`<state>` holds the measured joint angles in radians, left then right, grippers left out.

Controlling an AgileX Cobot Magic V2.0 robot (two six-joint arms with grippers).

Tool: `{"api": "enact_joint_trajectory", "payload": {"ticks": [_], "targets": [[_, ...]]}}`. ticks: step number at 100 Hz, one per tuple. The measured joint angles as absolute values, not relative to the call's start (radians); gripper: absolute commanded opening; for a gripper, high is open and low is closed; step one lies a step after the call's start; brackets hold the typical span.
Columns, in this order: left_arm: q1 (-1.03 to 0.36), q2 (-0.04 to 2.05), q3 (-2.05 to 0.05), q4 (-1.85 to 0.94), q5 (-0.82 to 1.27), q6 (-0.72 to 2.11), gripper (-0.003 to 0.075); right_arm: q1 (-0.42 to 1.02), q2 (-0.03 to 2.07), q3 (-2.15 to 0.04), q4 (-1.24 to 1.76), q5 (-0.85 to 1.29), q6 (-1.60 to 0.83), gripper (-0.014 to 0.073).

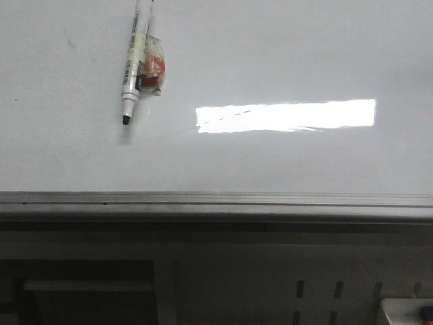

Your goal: Write number 3 on whiteboard

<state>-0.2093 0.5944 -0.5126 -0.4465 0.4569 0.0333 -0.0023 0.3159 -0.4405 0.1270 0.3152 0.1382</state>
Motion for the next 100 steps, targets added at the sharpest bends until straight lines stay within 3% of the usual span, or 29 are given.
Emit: {"api": "enact_joint_trajectory", "payload": {"ticks": [15,44,85,100], "targets": [[-0.323,0.745,-0.572,-0.596,0.483,0.243,0.0377,0.021,0.350,-0.466,0.125,0.319,0.138,0.0344],[-0.536,1.026,-0.728,-0.620,0.375,0.291,0.0377,0.106,0.368,-0.467,0.125,0.326,0.138,0.0344],[-0.555,1.272,-0.812,-0.626,0.313,0.292,0.0372,0.123,0.368,-0.468,0.126,0.344,0.138,0.0344],[-0.559,1.299,-0.824,-0.634,0.315,0.292,0.0283,0.123,0.368,-0.468,0.136,0.345,0.138,0.0344]]}}
